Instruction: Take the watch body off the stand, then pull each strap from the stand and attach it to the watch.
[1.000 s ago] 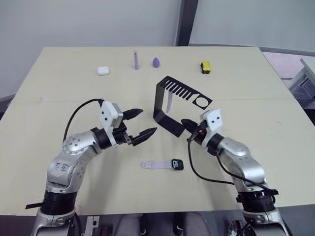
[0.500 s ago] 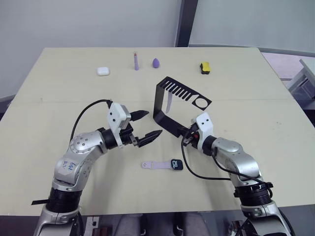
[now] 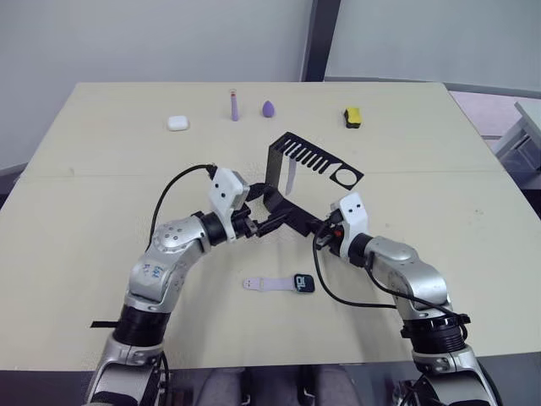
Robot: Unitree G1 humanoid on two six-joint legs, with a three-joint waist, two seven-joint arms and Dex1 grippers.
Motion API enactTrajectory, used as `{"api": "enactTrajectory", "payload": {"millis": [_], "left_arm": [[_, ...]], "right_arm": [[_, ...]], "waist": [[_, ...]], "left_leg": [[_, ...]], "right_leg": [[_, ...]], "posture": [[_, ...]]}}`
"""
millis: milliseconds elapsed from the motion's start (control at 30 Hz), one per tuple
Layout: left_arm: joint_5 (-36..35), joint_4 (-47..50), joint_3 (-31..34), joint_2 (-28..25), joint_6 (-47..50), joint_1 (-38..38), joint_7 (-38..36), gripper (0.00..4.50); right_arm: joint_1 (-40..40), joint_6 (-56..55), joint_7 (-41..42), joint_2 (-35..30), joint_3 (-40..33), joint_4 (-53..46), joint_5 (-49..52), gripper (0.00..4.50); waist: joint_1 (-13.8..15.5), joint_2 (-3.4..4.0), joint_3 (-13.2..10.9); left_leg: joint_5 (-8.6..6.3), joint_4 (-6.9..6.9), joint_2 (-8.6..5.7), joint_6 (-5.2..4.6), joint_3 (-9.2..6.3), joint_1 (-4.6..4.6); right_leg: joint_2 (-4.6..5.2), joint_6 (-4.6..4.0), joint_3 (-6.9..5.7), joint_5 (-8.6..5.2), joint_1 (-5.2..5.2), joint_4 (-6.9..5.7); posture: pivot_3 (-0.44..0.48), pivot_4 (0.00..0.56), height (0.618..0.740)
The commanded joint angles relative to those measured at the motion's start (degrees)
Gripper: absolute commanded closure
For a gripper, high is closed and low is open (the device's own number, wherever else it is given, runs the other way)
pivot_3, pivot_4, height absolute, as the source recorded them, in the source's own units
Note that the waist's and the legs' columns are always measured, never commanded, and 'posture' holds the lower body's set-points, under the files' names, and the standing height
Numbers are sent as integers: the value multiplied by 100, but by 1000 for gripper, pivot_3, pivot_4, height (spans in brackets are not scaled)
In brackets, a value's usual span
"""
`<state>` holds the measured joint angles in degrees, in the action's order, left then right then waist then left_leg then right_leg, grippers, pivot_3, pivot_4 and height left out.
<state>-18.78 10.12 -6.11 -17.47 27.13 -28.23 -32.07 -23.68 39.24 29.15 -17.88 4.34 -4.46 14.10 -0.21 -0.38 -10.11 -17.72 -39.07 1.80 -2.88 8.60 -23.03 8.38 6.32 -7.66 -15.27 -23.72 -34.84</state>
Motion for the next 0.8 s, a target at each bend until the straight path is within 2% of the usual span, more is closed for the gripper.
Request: {"api": "enactTrajectory", "payload": {"millis": [33,333,433,533,600,633,800], "left_arm": [[187,-82,-80,124,-185,-215,112,810],[659,-1103,-132,695,-609,-752,540,810],[669,-1085,-179,833,-646,-738,522,1694],[703,-1078,-195,890,-673,-732,505,3103],[746,-1147,-177,917,-713,-785,539,4268],[765,-1196,-155,932,-743,-830,563,4450],[676,-1165,-66,934,-881,-892,412,4450]], "right_arm": [[122,198,-96,9,40,303,-59,4500],[83,113,-86,-32,74,397,-131,4500],[85,130,-133,25,35,382,-97,4500],[100,145,-136,35,31,350,-97,4500],[109,154,-131,29,24,329,-94,4500],[111,158,-128,23,15,321,-90,4500],[105,185,-121,3,-16,303,-79,4500]], "waist": [[-2,0,0],[5,-1,1],[1,-1,1],[-1,-1,1],[-1,-1,1],[3,-1,1],[-1,-1,1]], "left_leg": [[0,0,0,0,0,0],[0,0,0,-2,0,0],[1,0,0,-2,0,-1],[1,0,1,-2,0,0],[1,0,1,-2,0,-1],[1,0,1,-2,0,-1],[1,0,0,-3,0,-1]], "right_leg": [[0,0,0,0,0,0],[2,0,-1,0,0,1],[2,1,-1,0,1,2],[2,1,-3,0,0,1],[2,1,-3,0,0,2],[3,1,-3,0,0,2],[4,1,-4,1,0,3]], "posture": [[0,150,740],[0,150,740],[0,150,740],[0,150,740],[0,150,740],[0,150,740],[0,150,740]]}}
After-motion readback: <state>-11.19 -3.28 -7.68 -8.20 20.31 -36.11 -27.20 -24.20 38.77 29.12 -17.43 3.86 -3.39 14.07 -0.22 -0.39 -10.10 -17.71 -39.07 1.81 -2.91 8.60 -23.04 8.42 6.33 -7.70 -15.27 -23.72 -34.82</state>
